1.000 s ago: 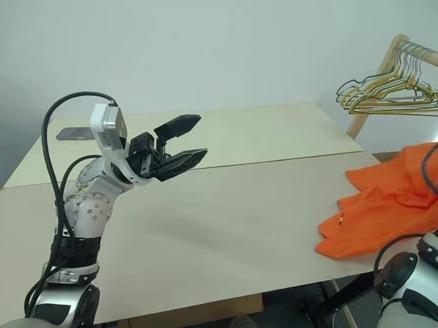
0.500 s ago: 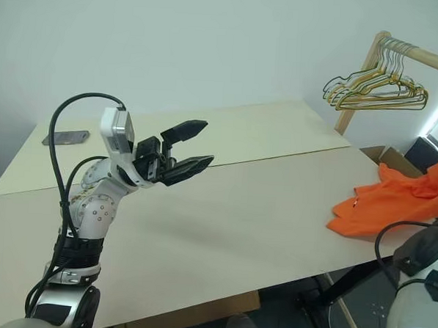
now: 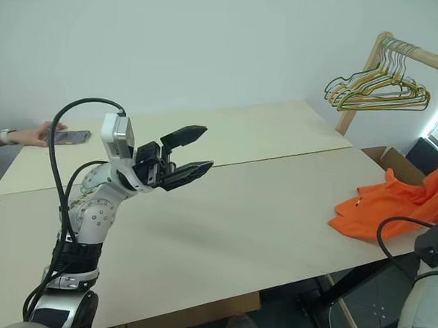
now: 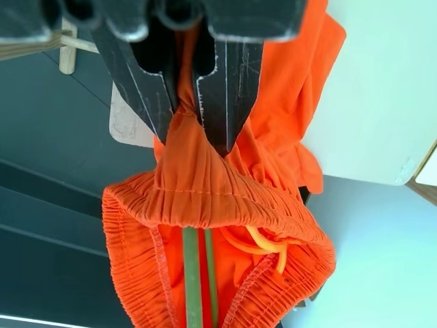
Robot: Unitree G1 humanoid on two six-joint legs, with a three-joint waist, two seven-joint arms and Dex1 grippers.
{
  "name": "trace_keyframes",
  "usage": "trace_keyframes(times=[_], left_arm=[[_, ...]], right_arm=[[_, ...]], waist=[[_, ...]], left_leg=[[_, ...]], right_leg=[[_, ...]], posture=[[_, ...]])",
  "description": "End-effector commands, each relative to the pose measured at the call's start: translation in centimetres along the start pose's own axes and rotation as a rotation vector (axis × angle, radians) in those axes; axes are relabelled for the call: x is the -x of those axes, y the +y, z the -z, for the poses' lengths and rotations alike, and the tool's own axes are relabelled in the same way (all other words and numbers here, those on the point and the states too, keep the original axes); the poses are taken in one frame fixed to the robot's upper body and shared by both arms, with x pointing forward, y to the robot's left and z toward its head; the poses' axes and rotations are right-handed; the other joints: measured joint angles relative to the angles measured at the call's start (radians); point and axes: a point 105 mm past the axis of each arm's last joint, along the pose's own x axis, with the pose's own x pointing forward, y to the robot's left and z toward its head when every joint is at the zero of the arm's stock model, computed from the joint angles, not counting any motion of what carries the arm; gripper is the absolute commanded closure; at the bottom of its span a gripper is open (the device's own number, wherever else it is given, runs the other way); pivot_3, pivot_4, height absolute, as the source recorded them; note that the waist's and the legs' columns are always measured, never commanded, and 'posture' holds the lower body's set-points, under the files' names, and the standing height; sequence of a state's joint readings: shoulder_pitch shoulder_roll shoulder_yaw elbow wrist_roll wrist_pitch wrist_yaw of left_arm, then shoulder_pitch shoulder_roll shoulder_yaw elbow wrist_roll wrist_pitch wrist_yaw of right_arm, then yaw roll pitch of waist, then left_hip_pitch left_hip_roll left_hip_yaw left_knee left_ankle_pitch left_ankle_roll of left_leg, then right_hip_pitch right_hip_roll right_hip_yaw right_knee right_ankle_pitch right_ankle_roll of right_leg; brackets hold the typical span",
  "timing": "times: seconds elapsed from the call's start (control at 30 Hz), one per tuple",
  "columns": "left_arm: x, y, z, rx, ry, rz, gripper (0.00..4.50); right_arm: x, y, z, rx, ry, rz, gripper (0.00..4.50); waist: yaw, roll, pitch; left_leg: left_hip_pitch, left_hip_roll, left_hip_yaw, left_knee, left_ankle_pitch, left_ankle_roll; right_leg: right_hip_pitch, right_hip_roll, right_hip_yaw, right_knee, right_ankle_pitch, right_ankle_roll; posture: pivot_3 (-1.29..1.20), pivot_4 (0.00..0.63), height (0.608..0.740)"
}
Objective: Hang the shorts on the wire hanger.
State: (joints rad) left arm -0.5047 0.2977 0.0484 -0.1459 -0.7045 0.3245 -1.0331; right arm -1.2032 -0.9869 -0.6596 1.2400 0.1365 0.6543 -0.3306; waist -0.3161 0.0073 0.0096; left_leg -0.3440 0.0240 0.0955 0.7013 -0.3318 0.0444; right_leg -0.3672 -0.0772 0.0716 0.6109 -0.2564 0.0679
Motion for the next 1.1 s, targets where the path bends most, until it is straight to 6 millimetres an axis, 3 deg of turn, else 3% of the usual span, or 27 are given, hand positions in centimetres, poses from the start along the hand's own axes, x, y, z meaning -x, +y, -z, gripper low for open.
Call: trace_keyframes(times=[0.03,0.5,0.97,1.1], left_arm=[[-0.3,-0.4,-0.9,-0.056,-0.012,0.015,0.05],[-0.2,-0.4,-0.9,-0.058,-0.007,0.013,0.05],[0.0,-1.5,-1.5,-0.039,-0.054,0.084,0.00],[0.0,-1.4,-1.3,-0.042,-0.051,0.075,0.00]], right_arm=[[0.4,-0.6,-1.9,-0.073,-0.062,-0.005,4.50],[-0.3,-1.2,-0.8,-0.062,-0.042,-0.002,4.50],[-0.3,-1.1,-0.9,0.010,-0.064,0.025,0.09],[-0.2,-0.9,-1.0,0.019,-0.071,0.024,0.04]], waist=[[0.000,0.000,0.001],[0.000,-0.001,0.003],[0.002,-0.001,0.003],[0.002,-0.001,0.003]], left_leg=[[0.000,0.000,0.000,0.000,0.000,0.000],[0.000,0.000,0.000,0.000,0.000,0.000],[0.000,0.000,0.000,0.000,0.000,0.000],[0.000,0.000,0.000,0.000,0.000,0.000]], right_leg=[[0.000,0.000,0.000,0.000,0.000,0.000],[0.000,0.000,0.000,0.000,0.000,0.000],[0.000,0.000,0.000,0.000,0.000,0.000],[0.000,0.000,0.000,0.000,0.000,0.000]], posture=[[-0.26,0.000,0.740],[-0.25,0.000,0.740],[-0.24,0.000,0.740],[-0.24,0.000,0.740]])
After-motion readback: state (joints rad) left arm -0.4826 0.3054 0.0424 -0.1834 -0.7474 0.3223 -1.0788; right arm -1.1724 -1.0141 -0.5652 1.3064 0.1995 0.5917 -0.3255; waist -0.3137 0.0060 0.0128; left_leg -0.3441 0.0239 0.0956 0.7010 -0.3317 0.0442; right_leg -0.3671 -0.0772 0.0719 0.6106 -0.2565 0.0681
